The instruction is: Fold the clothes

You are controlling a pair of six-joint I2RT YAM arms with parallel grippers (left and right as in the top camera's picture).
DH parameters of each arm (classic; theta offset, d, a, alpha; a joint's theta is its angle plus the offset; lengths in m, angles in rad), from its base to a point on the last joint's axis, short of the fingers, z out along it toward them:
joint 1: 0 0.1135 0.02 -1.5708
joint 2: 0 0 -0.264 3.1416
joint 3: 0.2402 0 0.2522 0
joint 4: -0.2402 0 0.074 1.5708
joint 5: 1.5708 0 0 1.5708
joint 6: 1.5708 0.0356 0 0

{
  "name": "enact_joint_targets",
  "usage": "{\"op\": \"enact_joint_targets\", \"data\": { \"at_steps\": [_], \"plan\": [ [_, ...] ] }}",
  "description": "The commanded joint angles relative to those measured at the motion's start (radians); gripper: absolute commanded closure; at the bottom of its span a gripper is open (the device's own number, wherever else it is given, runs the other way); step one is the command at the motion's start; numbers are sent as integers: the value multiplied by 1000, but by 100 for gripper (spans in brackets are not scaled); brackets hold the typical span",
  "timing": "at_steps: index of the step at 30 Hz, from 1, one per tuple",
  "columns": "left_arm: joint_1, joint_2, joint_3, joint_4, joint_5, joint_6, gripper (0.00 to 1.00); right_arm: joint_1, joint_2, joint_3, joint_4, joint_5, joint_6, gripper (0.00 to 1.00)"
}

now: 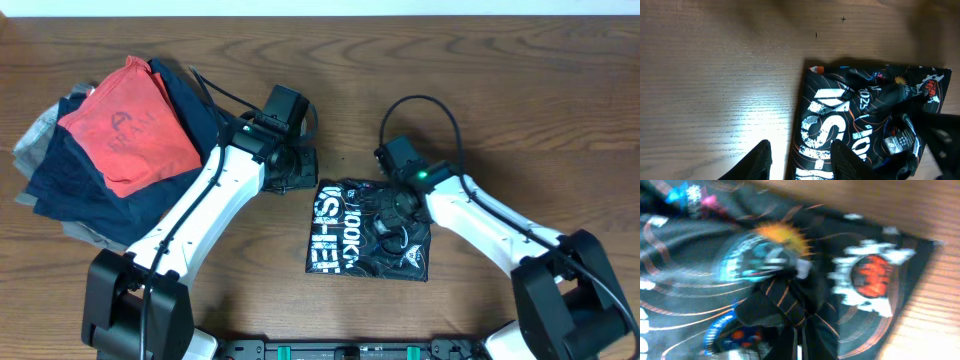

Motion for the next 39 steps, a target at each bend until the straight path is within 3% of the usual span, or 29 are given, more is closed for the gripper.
{"op": "enact_joint_targets", "data": {
  "at_steps": [1, 4, 5, 8, 11, 18, 23, 29, 32, 36, 39],
  "plan": [
    [3, 11, -8, -3, -12, -1, 60, -85, -79, 13, -6, 66, 60, 96],
    [3, 11, -8, -3, -12, -2, 60, -169, -97, 13, -38, 95, 57, 95],
    [3, 11, -8, -3, -12, -2, 60, -189, -97, 13, -50, 100, 57, 90],
    [3, 11, -8, -3, -12, -2, 60, -244, -91, 12, -91, 81, 56, 57],
    [3, 11, -8, -3, -12, -2, 60, -259, -92, 13, -123, -56, -44, 51],
    [3, 11, -8, -3, -12, -2, 60, -235, -112, 13, -191, -440, -232, 54],
    [3, 11, -8, -3, -12, -2, 59, -179, -110, -20, -254, -355, -202, 55],
    [3, 11, -8, 0, -12, -1, 59, -166, -110, -146, -217, -293, -121, 61],
    [3, 11, -8, 13, -12, -1, 59, -166, -110, -214, -164, -303, -81, 71],
    [1, 12, -8, 61, 15, 29, 54, -172, -110, -230, -136, -297, -29, 98],
    [-8, 13, -8, 106, 34, 69, 53, -199, -114, -221, -161, -167, 126, 99]
  ]
}}
